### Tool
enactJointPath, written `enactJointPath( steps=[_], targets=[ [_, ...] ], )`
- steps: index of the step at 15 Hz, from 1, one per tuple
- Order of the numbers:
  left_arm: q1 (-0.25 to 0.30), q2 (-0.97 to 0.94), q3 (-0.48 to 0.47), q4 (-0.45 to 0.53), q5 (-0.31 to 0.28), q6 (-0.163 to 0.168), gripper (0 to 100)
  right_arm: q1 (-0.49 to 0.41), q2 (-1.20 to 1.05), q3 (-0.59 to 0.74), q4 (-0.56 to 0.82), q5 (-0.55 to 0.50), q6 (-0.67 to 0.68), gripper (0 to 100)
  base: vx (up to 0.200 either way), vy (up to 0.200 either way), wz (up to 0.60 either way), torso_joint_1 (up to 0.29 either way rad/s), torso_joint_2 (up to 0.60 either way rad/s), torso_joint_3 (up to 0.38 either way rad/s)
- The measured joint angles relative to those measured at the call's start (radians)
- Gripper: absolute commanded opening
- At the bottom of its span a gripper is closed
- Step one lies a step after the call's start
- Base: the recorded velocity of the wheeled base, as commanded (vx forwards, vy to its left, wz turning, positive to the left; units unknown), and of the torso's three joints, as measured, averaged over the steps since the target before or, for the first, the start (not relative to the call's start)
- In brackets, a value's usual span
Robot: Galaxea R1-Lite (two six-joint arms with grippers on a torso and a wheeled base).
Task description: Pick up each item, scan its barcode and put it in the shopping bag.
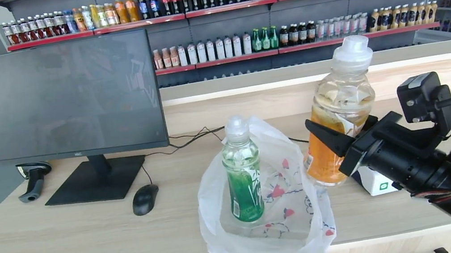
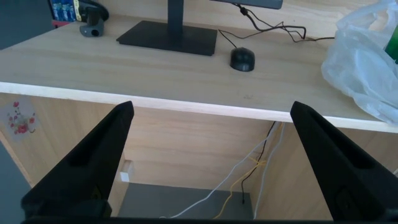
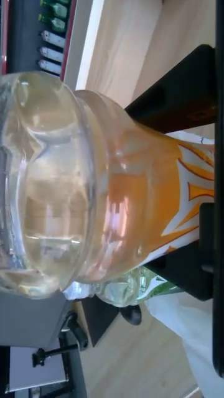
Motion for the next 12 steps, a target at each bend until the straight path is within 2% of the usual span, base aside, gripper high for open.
enactJointPath(
  steps=[12],
  targets=[
    [0.0, 0.0, 0.0, -0.001, 0.0, 0.001, 100, 0.036, 0.2, -0.112, 0.0, 0.003, 0.046, 0, 0.0, 0.0, 0.0, 0.0, 0.0, 0.0]
  ],
)
